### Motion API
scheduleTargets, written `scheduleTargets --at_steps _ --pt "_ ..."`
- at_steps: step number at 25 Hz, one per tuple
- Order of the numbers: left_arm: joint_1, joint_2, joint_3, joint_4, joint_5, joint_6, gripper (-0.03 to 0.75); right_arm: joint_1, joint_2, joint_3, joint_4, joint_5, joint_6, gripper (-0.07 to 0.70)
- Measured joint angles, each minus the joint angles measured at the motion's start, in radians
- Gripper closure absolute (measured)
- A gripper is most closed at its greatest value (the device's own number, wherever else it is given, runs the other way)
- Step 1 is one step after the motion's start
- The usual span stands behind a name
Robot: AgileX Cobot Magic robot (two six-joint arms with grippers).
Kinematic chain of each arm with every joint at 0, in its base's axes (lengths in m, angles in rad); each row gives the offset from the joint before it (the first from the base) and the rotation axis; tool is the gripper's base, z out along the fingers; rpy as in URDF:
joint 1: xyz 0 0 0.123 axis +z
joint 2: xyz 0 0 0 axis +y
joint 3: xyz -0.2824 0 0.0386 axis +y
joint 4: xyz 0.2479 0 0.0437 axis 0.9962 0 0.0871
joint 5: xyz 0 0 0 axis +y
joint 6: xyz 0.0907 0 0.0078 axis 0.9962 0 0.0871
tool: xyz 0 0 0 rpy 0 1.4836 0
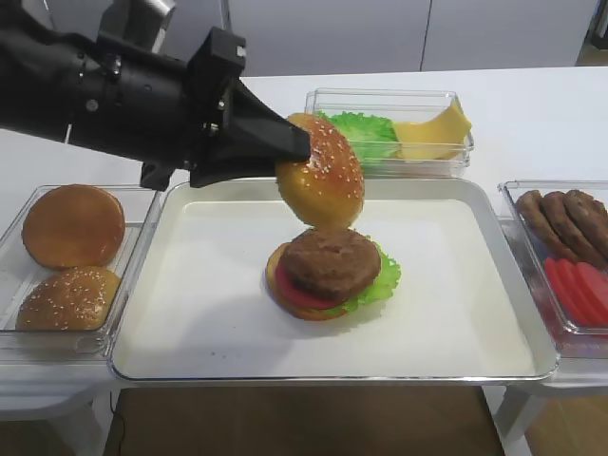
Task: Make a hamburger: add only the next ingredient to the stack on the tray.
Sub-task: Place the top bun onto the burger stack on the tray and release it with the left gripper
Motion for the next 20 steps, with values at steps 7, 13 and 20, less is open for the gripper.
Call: scheduleTargets --at_steps 7,13,20 --pt "0.000 0.097 0.000 -0.087 0.028 0.046 0.573 0.000 0.000 0.000 0.000 0.000 0.001 0.101" --pt "0.000 0.149 0.000 -0.197 0.046 0.086 0.573 0.000 0.000 0.000 0.000 0.000 0.001 0.101" --pt "0.000 0.188 0.031 -0.226 0.052 0.118 0.573 0.000 0.000 0.000 0.000 0.000 0.001 0.101"
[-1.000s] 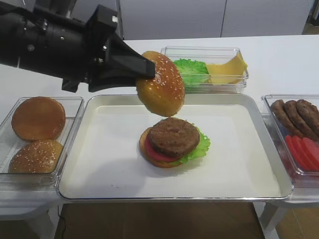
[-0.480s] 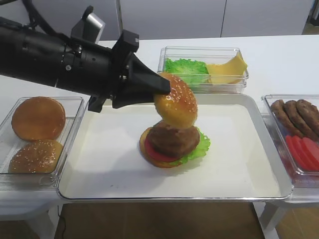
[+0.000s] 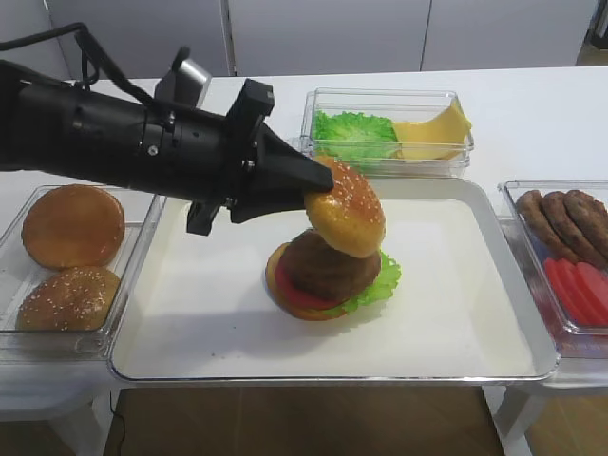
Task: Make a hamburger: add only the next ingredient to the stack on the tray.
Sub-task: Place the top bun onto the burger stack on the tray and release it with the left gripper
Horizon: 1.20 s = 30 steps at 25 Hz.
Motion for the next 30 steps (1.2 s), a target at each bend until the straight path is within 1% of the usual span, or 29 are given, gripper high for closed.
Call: scheduleTargets --at_steps 6,10,20,25,27,30 --pt "0.000 0.000 0.088 -0.130 0.001 0.092 0.573 0.000 0.000 0.000 0.000 0.000 0.000 0.101" --pt "0.000 0.000 0.110 -0.202 -0.007 0.133 0.573 0.000 0.000 0.000 0.000 0.000 0.000 0.101" --pt "0.000 0.000 0.111 -0.211 -0.007 0.137 0.578 0.000 0.000 0.000 0.000 0.000 0.000 0.101" --pt "0.000 0.000 0.111 -0.211 0.036 0.137 0.578 0.000 0.000 0.000 0.000 0.000 0.000 0.101" --pt "0.000 0.000 0.111 -0.211 0.044 0.141 0.578 0.000 0.000 0.000 0.000 0.000 0.000 0.101" --pt "0.000 0.000 0.111 -0.211 0.040 0.156 0.578 0.000 0.000 0.000 0.000 0.000 0.000 0.101"
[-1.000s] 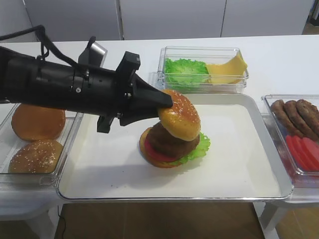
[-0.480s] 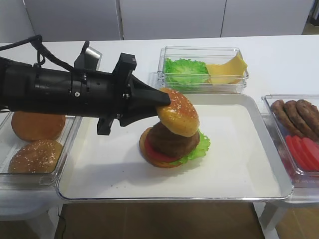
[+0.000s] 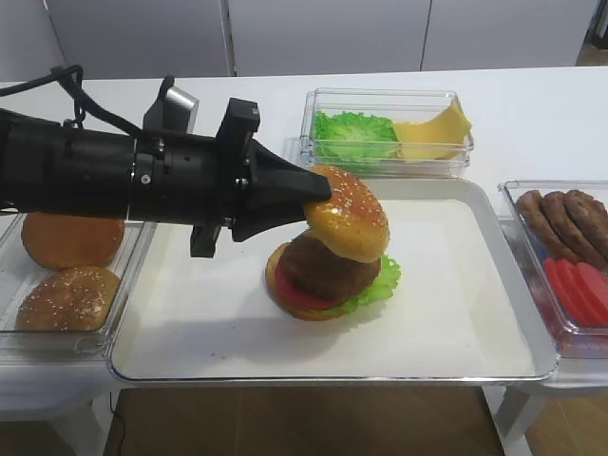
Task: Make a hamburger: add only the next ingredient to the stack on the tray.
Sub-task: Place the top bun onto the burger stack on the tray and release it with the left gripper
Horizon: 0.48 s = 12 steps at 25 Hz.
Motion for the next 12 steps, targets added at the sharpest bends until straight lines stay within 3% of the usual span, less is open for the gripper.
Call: scheduleTargets --at_steps 5,12 --pt "0.000 0.003 0.000 0.000 -0.027 0.006 0.579 0.000 0.000 0.000 0.000 0.000 0.000 0.101" --pt "0.000 0.058 0.000 0.000 0.009 0.008 0.579 0.000 0.000 0.000 0.000 0.000 0.000 0.101"
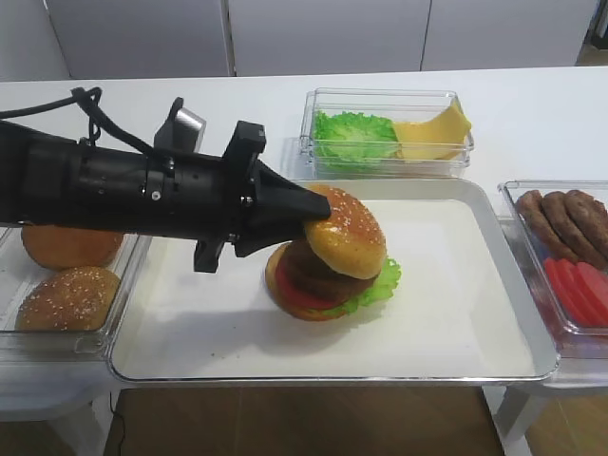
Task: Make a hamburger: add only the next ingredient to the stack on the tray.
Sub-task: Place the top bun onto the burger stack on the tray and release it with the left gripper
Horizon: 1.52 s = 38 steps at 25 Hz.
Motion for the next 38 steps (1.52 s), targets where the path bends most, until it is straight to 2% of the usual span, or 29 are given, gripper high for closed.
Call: scheduleTargets --at_steps 19,31,38 --pt "0.000 0.000 0.000 0.000 -0.009 0.025 0.575 0.000 0.000 0.000 0.000 0.000 0.000 0.101" --pt "0.028 0.000 0.000 0.000 0.013 0.025 0.398 0.000 0.000 0.000 0.002 0.000 -0.007 0.101" --pt "0.028 0.000 0.000 0.000 0.013 0.027 0.351 0.000 0.000 0.000 0.002 0.000 -0.007 0.101"
